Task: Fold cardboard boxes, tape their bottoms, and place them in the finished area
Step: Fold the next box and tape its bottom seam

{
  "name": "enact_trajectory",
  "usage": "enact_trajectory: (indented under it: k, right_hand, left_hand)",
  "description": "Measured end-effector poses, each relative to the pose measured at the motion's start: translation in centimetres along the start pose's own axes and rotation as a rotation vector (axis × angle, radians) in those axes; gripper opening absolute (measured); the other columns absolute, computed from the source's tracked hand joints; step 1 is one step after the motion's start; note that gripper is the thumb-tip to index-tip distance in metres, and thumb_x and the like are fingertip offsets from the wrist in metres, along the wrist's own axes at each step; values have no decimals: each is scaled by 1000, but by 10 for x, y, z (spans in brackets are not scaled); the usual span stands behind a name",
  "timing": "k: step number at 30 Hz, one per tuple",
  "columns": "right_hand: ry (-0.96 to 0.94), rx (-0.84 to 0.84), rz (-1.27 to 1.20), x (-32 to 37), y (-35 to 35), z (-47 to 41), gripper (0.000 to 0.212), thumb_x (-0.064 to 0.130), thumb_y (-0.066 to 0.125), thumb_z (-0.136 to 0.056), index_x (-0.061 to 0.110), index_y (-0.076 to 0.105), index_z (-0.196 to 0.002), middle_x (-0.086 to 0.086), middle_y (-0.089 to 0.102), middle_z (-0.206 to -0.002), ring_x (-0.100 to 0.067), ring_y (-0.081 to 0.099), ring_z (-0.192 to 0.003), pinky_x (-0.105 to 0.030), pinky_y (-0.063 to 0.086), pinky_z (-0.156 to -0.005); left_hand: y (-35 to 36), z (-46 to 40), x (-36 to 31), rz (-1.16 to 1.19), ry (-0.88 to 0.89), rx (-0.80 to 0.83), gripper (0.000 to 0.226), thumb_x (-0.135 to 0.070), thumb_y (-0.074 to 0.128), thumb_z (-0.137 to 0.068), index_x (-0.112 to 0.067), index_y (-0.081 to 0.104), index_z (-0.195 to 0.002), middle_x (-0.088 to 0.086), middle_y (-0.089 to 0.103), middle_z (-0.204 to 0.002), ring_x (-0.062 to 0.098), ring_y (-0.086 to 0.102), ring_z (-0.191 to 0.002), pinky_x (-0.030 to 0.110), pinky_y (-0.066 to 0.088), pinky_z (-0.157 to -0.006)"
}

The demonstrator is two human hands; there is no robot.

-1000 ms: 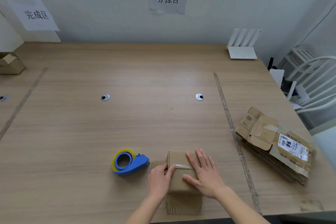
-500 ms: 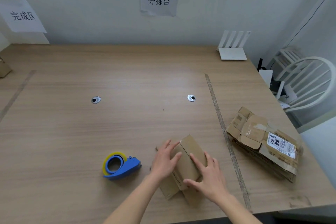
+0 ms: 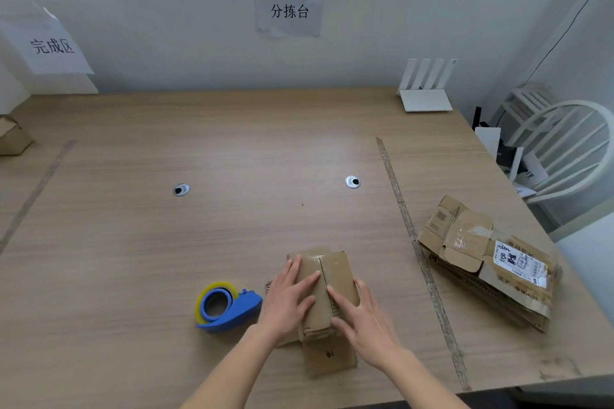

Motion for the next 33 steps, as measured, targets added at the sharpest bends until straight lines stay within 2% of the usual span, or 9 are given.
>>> enact_trajectory:
  k: [3,5,8,12,17,21,24,27,33]
  right_hand:
    - [-9,-32,-6,6,-4,-1,62,67,38,-97,65,4,-148,-3,0,-164,-23,38,-143,-36,50,-100]
    - [-37,-9,-41,7,-5,0,65,69,39,-96,67,0,-148,1,-11,-166,-23,30,-148,-38,47,-107]
    - [-99,26,-6,3,-5,0,83,70,52,-90,64,-6,-149,3,-27,-164,-22,17,-153,-40,32,-120]
    - [-128,-27,183,1,-6,-3,92,63,60,-89,57,-9,-151,-5,-9,-168,-23,18,-152,-36,22,-123]
    - [-61,-43,121,10,-5,-8,93,67,65,-82,58,5,-152,4,-6,-167,-19,35,-144,-35,42,-111]
    - [-86,23,69,9,-8,-9,111,85,63,-64,60,1,-152,7,-11,-167,-21,28,-147,-41,44,-110]
    - [-82,-9,118,6,-13,-8,96,89,51,-71,59,6,-151,5,-1,-167,-19,35,-144,-38,45,-108]
    - [-57,-49,173,12,-11,-9,86,81,54,-79,57,14,-151,0,11,-166,-18,48,-134,-34,49,-102]
    - [-22,-37,213,10,-2,-11,94,83,56,-74,53,15,-152,-1,13,-163,-17,60,-115,-31,56,-86]
  left_hand:
    - [-11,6,4,77,3,-53,54,-50,46,-103,-47,30,-155,-16,-2,-168,9,-3,-155,36,10,-127]
    - [-22,14,14,99,-26,-105,53,-52,44,-104,-44,32,-155,-16,5,-168,9,3,-155,33,10,-126]
    - [-37,29,43,105,-90,-124,51,-51,45,-104,-42,37,-153,-13,15,-167,12,11,-155,33,17,-124]
    - [-48,46,76,104,-144,-142,50,-48,49,-103,-37,42,-152,-10,23,-165,13,23,-151,30,23,-121]
    - [-44,61,100,117,-189,-157,51,-46,53,-102,-33,45,-150,-8,29,-163,13,29,-149,31,28,-119]
    - [-43,68,115,97,-232,-157,51,-44,54,-102,-29,47,-150,-6,31,-163,13,28,-150,31,27,-120]
    - [-44,71,118,87,-256,-157,51,-45,53,-102,-29,47,-150,-6,31,-163,14,28,-150,33,31,-118]
    - [-45,73,117,82,-266,-162,52,-46,52,-102,-29,45,-151,-6,31,-163,14,27,-150,33,32,-117]
    - [-44,76,124,-25,-274,-149,63,-50,60,-96,-26,43,-152,-4,38,-157,17,32,-147,33,35,-115]
Point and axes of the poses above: each hand's wrist, its own z-axis away from the middle knuckle, its own y-axis out of the palm, x = y × z, the point moved 5 cm from there along -z, towards the middle knuckle
